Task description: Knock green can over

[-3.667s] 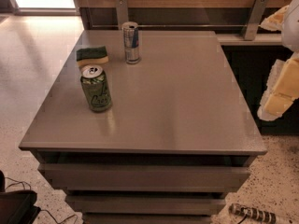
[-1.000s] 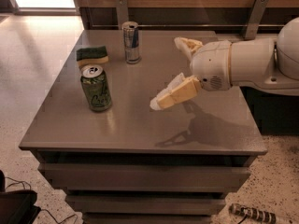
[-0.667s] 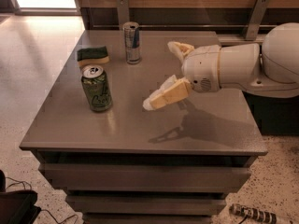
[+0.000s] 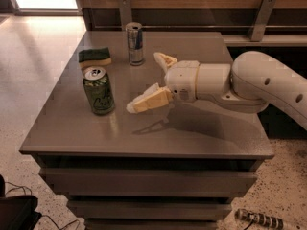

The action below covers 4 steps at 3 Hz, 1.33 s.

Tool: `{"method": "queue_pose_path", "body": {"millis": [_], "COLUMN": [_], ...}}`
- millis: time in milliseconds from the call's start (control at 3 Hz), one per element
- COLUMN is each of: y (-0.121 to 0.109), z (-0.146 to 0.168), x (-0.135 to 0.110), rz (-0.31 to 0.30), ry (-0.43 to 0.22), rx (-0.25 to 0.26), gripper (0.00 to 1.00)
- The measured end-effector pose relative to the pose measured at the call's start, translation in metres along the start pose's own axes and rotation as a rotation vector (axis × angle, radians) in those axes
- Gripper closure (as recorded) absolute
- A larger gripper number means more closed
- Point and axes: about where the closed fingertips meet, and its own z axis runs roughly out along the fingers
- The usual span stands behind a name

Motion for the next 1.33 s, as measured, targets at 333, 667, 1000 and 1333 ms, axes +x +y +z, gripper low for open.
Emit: {"method": "queue_pose_path", "body": {"millis": [333, 667, 1000, 1333], "y": [0.006, 0.017, 0.028, 0.035], "z": [0.032, 0.064, 0.091, 0.109], "x": [0.004, 0.009, 0.010, 0.007], "rz": [0.012, 0.032, 0.047, 0.049], "ry": [-0.037, -0.052, -0.073, -0.105], "rx": [-0.029, -0.076, -0.102, -0.112], "gripper": [0.00, 0.00, 0.00, 0.17]}}
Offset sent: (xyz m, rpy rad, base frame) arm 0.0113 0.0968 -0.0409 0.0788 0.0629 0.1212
